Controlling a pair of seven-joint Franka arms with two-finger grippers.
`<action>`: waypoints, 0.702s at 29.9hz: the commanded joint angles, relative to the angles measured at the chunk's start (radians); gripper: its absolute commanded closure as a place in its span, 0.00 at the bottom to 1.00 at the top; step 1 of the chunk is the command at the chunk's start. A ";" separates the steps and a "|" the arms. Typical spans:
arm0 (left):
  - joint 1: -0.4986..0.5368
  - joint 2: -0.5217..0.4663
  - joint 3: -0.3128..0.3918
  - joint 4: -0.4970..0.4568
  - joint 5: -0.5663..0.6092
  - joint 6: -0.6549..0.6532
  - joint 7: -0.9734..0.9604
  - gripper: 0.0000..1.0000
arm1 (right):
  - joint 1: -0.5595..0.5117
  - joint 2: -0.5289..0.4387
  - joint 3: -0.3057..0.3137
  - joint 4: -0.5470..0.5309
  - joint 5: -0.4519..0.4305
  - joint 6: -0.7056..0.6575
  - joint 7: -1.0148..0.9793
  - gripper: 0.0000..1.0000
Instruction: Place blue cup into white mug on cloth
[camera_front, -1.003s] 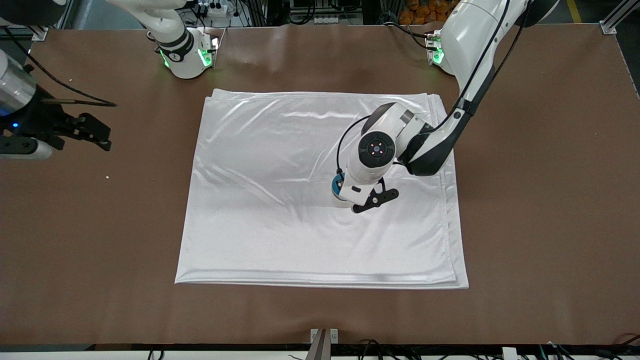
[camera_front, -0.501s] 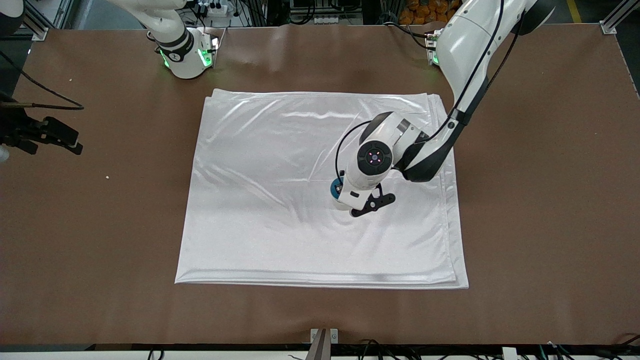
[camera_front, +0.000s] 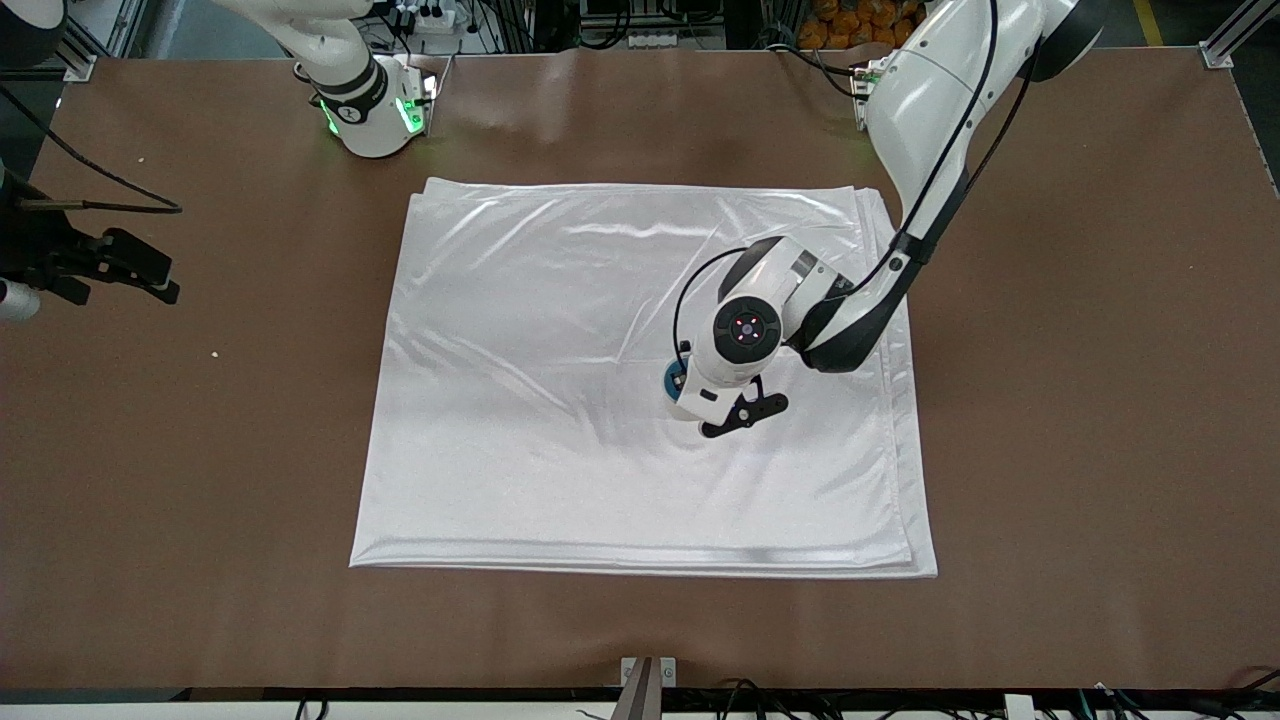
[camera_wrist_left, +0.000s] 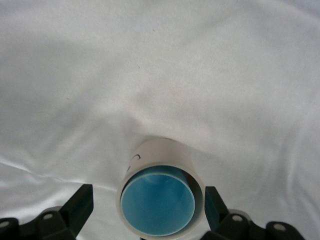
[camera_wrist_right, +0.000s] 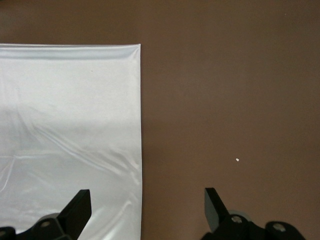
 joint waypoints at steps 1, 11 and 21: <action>0.037 -0.073 0.016 -0.021 0.019 -0.004 0.020 0.00 | 0.011 -0.032 -0.015 -0.032 0.015 0.009 -0.013 0.00; 0.198 -0.121 0.016 -0.021 0.025 -0.019 0.158 0.00 | 0.015 -0.032 -0.024 -0.032 0.015 0.010 -0.013 0.00; 0.424 -0.193 0.016 -0.022 0.025 -0.105 0.647 0.00 | 0.022 -0.026 -0.026 -0.034 0.015 0.013 -0.013 0.00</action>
